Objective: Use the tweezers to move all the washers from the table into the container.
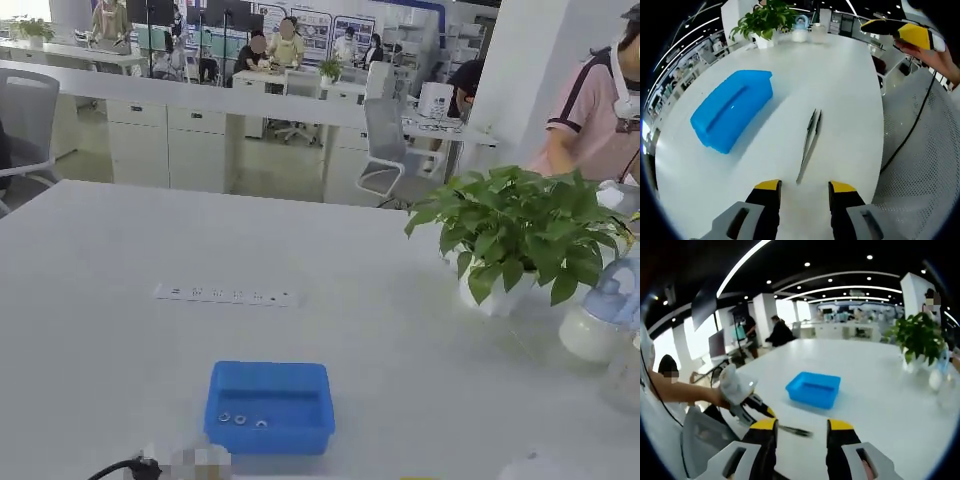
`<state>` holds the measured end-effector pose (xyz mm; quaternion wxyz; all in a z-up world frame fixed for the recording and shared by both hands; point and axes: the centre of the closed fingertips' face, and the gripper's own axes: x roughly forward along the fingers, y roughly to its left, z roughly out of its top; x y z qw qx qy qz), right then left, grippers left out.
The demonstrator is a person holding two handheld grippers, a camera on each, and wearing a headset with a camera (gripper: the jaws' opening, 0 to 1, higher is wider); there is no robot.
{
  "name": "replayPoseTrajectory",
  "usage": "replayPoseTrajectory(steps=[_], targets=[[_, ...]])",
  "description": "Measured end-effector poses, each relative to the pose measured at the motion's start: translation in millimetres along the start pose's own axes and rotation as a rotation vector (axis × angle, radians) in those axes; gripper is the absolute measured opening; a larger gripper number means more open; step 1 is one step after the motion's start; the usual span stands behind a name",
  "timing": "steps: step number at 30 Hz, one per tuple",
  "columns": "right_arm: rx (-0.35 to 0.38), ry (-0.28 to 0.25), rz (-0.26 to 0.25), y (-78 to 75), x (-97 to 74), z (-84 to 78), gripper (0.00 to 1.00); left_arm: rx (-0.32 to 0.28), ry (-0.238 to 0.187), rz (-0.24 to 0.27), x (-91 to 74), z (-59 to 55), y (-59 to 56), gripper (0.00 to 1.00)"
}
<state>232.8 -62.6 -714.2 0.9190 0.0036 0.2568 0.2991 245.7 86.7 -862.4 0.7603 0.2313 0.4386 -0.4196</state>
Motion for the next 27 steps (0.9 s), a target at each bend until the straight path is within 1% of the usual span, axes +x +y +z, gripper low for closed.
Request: replayPoseTrajectory(steps=[1, 2, 3, 4, 5, 6, 7, 8, 9, 10, 11, 12, 13, 14, 15, 16, 18, 19, 21, 22, 24, 27], targets=[[0.004, 0.000, -0.002, -1.3, -1.1, -0.3, 0.37, -0.019, 0.003, 0.009, -3.1, -3.5, 2.2, 0.49], [0.006, -0.002, -0.012, -3.7, -2.5, -0.5, 0.39, -0.051, -0.031, 0.031, -9.9, -3.3, 6.6, 0.53], [0.003, -0.003, -0.022, -5.7, -3.2, -0.7, 0.40, -0.082, -0.068, 0.047, -15.7, -0.6, 9.9, 0.53], [0.001, 0.000, -0.035, -7.8, -4.0, -1.7, 0.42, -0.146, -0.117, 0.070, -25.4, 1.6, 14.7, 0.54], [0.000, 0.002, -0.044, -9.7, -4.2, -2.7, 0.45, -0.184, -0.144, 0.075, -32.0, 2.5, 15.7, 0.57], [0.000, 0.006, -0.057, -12.4, -4.4, -4.5, 0.48, -0.236, -0.183, 0.088, -42.2, 3.4, 17.8, 0.62], [0.001, 0.007, -0.061, -13.4, -4.3, -5.0, 0.50, -0.253, -0.197, 0.097, -45.5, 3.8, 19.3, 0.67], [0.005, 0.009, -0.071, -15.7, -4.1, -6.0, 0.54, -0.283, -0.238, 0.129, -56.4, 4.9, 23.1, 0.73], [0.009, 0.009, -0.078, -17.2, -3.9, -6.2, 0.56, -0.298, -0.256, 0.149, -64.7, 5.6, 23.3, 0.78], [0.014, 0.007, -0.087, -20.3, -3.6, -6.1, 0.58, -0.324, -0.282, 0.182, -75.4, 5.9, 26.2, 0.82], [0.015, 0.006, -0.093, -21.9, -3.4, -6.0, 0.60, -0.334, -0.305, 0.203, -81.6, 7.5, 27.9, 0.86], [0.015, 0.005, -0.103, -24.7, -3.1, -5.9, 0.62, -0.345, -0.329, 0.223, -90.5, 9.0, 28.1, 0.88], [0.015, 0.004, -0.109, -26.3, -2.9, -6.0, 0.63, -0.355, -0.336, 0.227, -94.1, 8.3, 27.3, 0.89], [0.011, 0.006, -0.114, -27.6, -2.7, -6.5, 0.65, -0.377, -0.322, 0.237, -96.3, 4.3, 27.4, 0.90], [0.003, 0.011, -0.125, -30.0, -2.3, -8.2, 0.66, -0.392, -0.318, 0.248, -99.4, 1.5, 26.6, 0.93], [-0.001, 0.014, -0.136, -32.2, -2.2, -9.7, 0.67, -0.403, -0.325, 0.257, -102.8, 0.7, 25.9, 0.97], [-0.004, 0.020, -0.149, -34.4, -2.8, -11.9, 0.71, -0.428, -0.364, 0.302, -112.7, 1.5, 28.5, 0.99], [0.003, 0.022, -0.149, -35.4, -2.9, -12.9, 0.72, -0.446, -0.377, 0.317, -118.0, 0.6, 29.2, 0.99], [0.022, 0.021, -0.153, -37.5, -2.6, -14.3, 0.77, -0.470, -0.406, 0.354, -127.4, 0.9, 32.1, 0.99], [0.024, 0.022, -0.156, -39.1, -2.3, -14.9, 0.80, -0.474, -0.411, 0.362, -130.2, 0.7, 32.7, 0.99], [0.023, 0.029, -0.152, -40.2, -1.6, -16.7, 0.80, -0.485, -0.424, 0.376, -135.2, 0.0, 34.6, 0.99], [0.022, 0.033, -0.160, -41.3, -0.8, -17.4, 0.83, -0.498, -0.447, 0.387, -139.4, 0.6, 34.9, 0.99]])
